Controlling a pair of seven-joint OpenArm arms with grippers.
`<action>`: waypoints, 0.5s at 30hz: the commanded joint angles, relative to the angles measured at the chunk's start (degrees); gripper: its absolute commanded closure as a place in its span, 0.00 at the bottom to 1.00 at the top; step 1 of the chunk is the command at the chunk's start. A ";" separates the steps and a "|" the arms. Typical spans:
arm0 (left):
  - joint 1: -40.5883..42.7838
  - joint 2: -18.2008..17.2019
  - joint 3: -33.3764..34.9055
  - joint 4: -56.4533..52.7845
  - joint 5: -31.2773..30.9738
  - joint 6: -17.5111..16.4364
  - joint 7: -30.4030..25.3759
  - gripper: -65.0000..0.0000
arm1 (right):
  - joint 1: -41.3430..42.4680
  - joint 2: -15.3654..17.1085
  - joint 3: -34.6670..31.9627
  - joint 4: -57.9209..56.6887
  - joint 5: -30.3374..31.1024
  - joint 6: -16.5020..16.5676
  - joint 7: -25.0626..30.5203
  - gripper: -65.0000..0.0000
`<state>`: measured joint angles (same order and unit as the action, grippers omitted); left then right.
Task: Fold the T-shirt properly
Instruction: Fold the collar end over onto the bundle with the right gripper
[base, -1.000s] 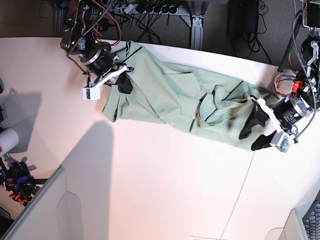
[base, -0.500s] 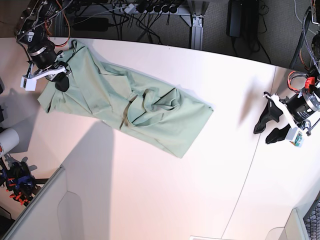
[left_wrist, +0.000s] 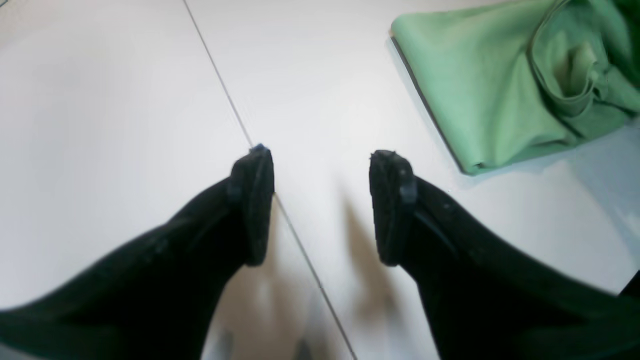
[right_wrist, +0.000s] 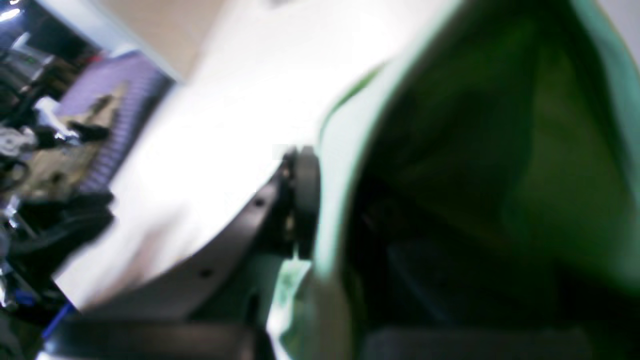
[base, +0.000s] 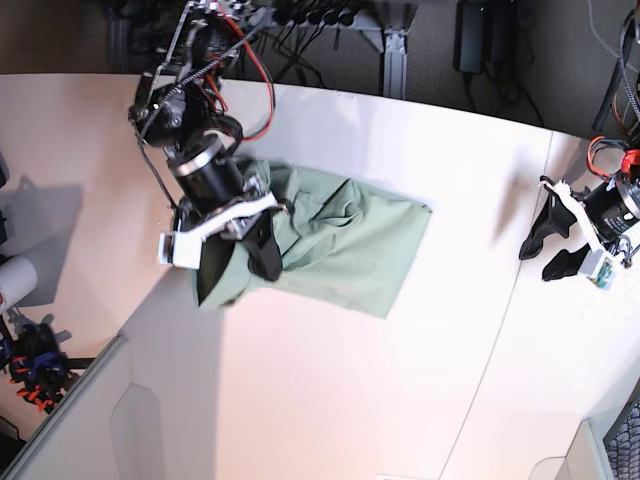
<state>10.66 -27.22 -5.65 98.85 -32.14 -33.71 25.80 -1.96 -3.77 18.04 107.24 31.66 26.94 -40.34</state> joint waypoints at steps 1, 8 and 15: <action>-0.24 -1.29 -0.42 0.98 -1.57 -0.42 -1.11 0.48 | 2.60 -0.83 -1.46 0.83 -0.68 0.42 2.38 1.00; 0.17 -3.21 -0.42 0.98 -3.85 -0.46 -1.11 0.48 | 11.74 -4.85 -10.54 -6.84 -9.88 0.37 3.10 1.00; 0.15 -3.23 -0.42 0.98 -8.11 -0.46 -1.11 0.48 | 14.84 -4.83 -23.06 -20.00 -15.52 0.39 3.06 0.90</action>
<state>11.55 -29.65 -5.63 98.85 -39.33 -33.69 25.91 11.73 -8.25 -4.97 86.13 14.94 27.00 -38.74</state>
